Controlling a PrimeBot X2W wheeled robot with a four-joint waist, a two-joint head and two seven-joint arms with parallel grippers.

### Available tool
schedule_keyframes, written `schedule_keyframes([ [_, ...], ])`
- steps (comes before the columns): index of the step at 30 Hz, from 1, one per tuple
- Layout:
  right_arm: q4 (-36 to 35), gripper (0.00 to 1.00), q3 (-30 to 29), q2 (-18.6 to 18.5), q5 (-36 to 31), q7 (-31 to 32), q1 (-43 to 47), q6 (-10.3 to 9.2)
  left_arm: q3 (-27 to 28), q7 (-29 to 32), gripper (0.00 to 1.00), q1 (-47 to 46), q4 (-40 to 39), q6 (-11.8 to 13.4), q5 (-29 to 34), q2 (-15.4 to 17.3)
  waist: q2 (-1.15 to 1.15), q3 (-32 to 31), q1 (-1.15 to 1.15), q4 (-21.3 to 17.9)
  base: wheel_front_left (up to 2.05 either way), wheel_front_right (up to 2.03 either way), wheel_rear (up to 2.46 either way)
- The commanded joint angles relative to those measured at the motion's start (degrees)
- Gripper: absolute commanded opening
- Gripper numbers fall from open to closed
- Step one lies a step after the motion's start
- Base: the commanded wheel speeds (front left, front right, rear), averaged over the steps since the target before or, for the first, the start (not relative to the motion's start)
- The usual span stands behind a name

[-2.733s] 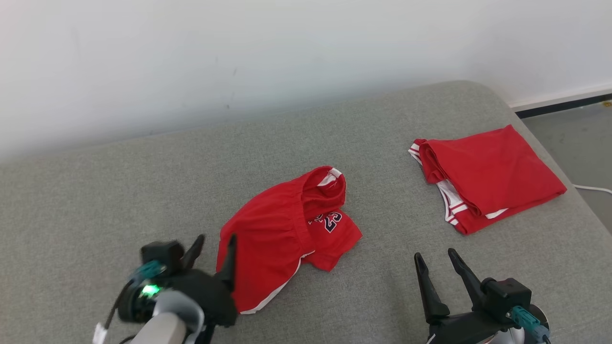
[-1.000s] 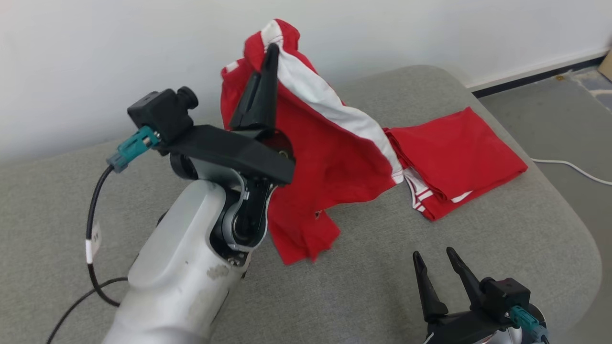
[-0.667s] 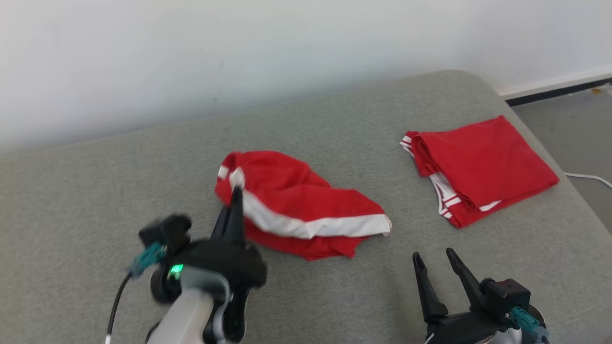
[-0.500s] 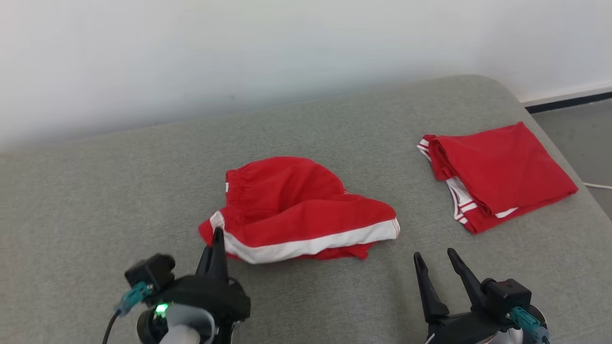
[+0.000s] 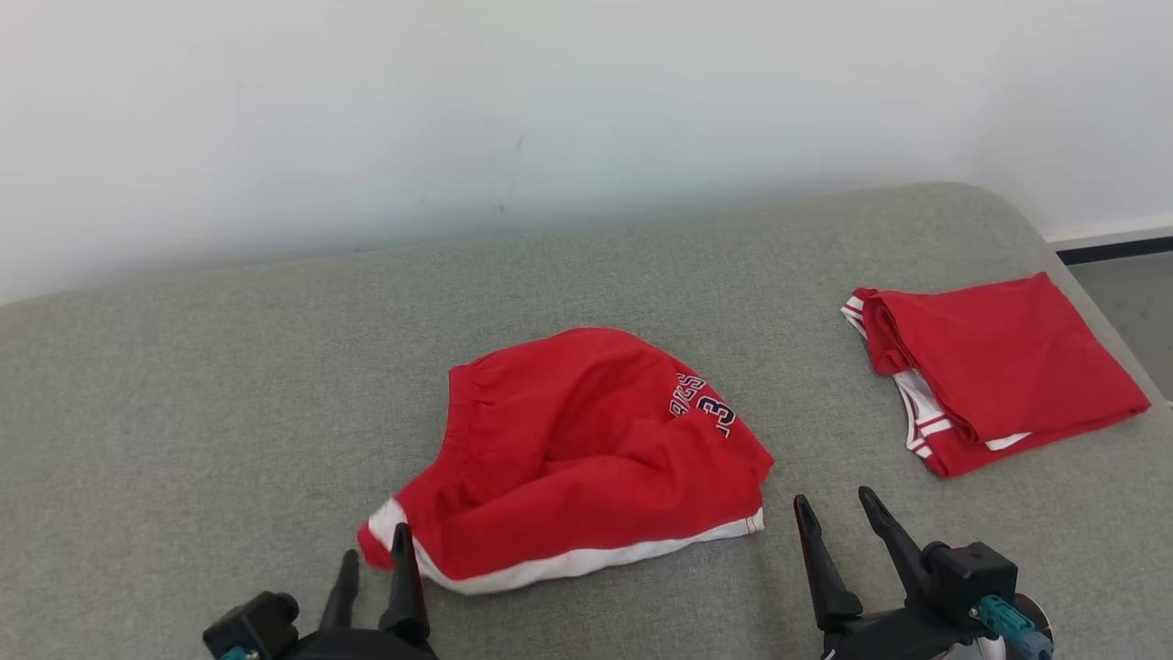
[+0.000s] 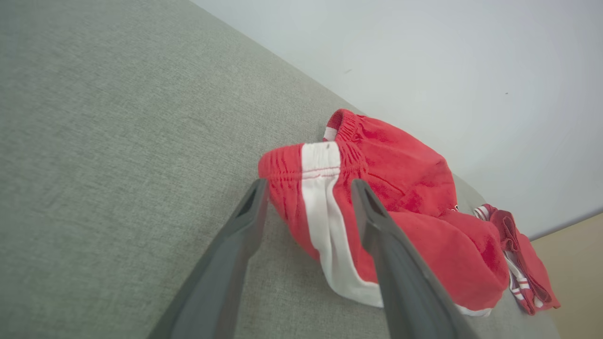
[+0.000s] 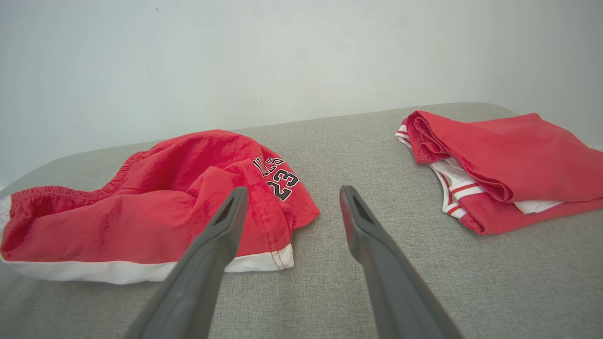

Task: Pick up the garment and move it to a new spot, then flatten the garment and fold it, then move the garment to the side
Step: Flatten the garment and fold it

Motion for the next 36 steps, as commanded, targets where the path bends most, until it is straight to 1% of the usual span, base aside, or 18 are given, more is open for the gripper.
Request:
schedule_keyframes([
  [1, -0.2, 1.00, -0.2, 0.0, -0.2, 0.1, 0.7, -0.17, 0.4, 0.0, 1.00, 0.9, -0.6, 0.0, 1.3, 0.2, 0.00, -0.4, 0.00, 0.4, 0.00, 0.00, 0.00],
  [4, -0.5, 1.00, -0.6, 0.0, -0.5, 0.3, 1.2, -0.17, 3.0, 0.0, 1.00, 2.0, -2.8, -0.3, 4.4, 0.2, 0.00, -1.0, 0.00, 0.9, 0.00, 0.00, 0.00],
  [7, -0.7, 1.00, -0.9, 0.0, -0.5, 0.3, 1.3, -0.17, 5.6, 0.0, 1.00, 3.0, -5.3, -1.2, 8.9, 0.2, 0.00, -1.5, 0.00, 1.6, 0.00, 0.00, 0.00],
  [10, -0.9, 1.00, -0.9, 0.0, -0.5, 0.5, 1.7, -0.17, 8.0, 0.0, 1.00, 3.8, -7.8, -2.8, 14.6, 0.6, 0.00, -2.2, 0.00, 2.2, 0.00, 0.00, 0.00],
  [11, -1.0, 1.00, -1.0, 0.0, -0.5, 0.6, 1.7, -0.17, 9.4, 0.0, 1.00, 4.4, -9.5, -3.9, 18.0, 1.1, 0.00, -2.5, 0.00, 2.5, 0.00, 0.00, 0.00],
  [15, -1.1, 1.00, -1.3, 0.0, -0.6, 0.7, 1.9, -0.17, 11.3, 0.0, 1.00, 5.2, -12.5, -6.3, 24.0, 2.2, 0.00, -3.2, 0.00, 3.0, 0.00, 0.00, 0.00],
  [20, -0.8, 1.00, -1.8, 0.0, -1.2, 0.3, 1.8, -0.17, 11.5, 0.0, 1.00, 6.4, -12.9, -8.2, 29.6, 3.1, 0.00, -4.0, 0.00, 3.8, 0.00, 0.00, 0.00],
  [23, -0.4, 1.00, -1.8, 0.0, -1.7, 0.0, 1.8, -0.17, 11.8, 0.0, 1.00, 7.3, -12.4, -9.0, 31.2, 3.1, 0.00, -4.4, 0.00, 4.3, 0.00, 0.00, 0.00],
  [28, 0.4, 1.00, -1.9, 0.0, -2.2, -0.4, 2.1, -0.17, 12.8, 0.0, 1.00, 9.3, -11.7, -9.3, 32.9, 2.7, 0.00, -5.0, 0.00, 5.0, 0.00, 0.00, 0.00],
  [36, 1.9, 1.00, -2.7, 0.0, -2.3, -0.6, 3.1, -0.17, 14.1, 0.0, 1.00, 11.9, -10.1, -9.8, 33.3, 2.4, 0.00, -5.7, 0.00, 5.9, 0.00, 0.00, 0.00],
])
